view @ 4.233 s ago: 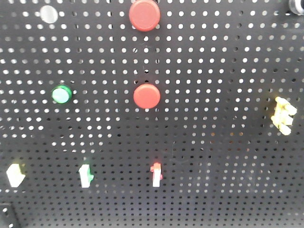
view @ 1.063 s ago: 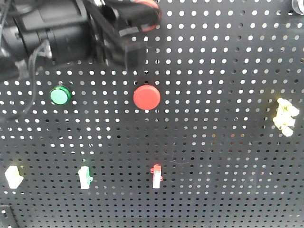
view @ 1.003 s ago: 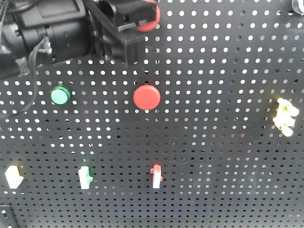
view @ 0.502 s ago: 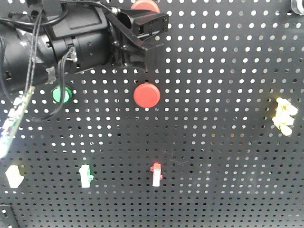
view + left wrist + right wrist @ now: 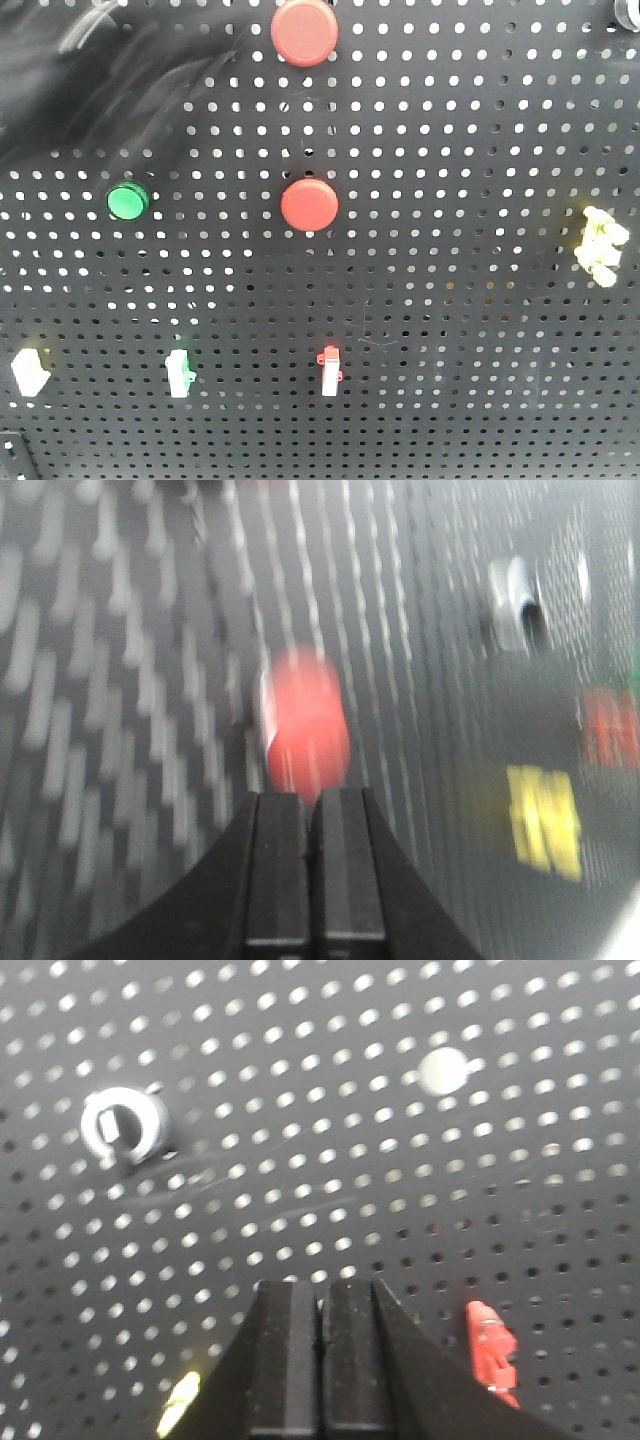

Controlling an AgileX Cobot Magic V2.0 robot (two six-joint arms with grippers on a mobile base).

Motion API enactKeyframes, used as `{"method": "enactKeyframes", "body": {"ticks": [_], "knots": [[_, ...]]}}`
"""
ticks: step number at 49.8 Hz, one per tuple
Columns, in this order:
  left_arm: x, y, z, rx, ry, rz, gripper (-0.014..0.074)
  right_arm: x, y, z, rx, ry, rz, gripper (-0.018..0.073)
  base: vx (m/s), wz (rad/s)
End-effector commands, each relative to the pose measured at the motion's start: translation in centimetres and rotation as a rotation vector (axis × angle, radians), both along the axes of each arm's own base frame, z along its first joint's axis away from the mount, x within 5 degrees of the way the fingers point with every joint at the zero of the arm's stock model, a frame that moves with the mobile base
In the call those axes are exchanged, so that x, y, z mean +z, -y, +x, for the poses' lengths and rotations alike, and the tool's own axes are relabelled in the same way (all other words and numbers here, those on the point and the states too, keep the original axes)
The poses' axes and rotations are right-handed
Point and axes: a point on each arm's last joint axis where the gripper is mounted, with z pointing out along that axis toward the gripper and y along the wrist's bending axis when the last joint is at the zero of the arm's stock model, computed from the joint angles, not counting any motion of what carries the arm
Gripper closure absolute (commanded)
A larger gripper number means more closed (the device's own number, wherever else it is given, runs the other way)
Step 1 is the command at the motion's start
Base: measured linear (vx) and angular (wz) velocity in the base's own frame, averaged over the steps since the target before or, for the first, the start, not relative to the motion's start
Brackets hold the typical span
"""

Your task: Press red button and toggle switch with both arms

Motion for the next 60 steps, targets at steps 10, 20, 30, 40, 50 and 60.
{"method": "enactKeyframes", "body": {"ticks": [10, 20, 30, 40, 50, 60], "knots": [[-7.5, -5.0, -4.2, 0.156, -0.025, -0.054, 0.0594, 1.6, -1.0, 2.3, 0.109, 0.020, -0.089, 0.0562, 0.00, 0.00], [-11.0, -7.3, -6.7, 0.190, -0.040, -0.105, 0.0594, 3.5, -3.1, 6.1, 0.358, 0.000, -0.152, 0.0562, 0.00, 0.00], [-11.9, -8.0, -7.6, 0.185, -0.047, -0.127, 0.0594, 6.0, -3.8, 9.2, 0.462, 0.067, -0.114, 0.0562, 0.00, 0.00], [-11.9, -8.0, -7.5, 0.186, -0.046, -0.127, 0.0594, 6.5, -3.7, 11.5, 0.479, 0.057, -0.066, 0.0562, 0.00, 0.00], [-11.9, -8.0, -7.6, 0.184, -0.052, -0.131, 0.0594, 6.0, -3.4, 12.6, 0.448, 0.040, -0.061, 0.0562, 0.00, 0.00], [-11.9, -8.0, -7.6, 0.183, -0.053, -0.132, 0.0594, 6.3, -2.2, 12.6, 0.286, 0.064, -0.138, 0.0562, 0.00, 0.00]]}}
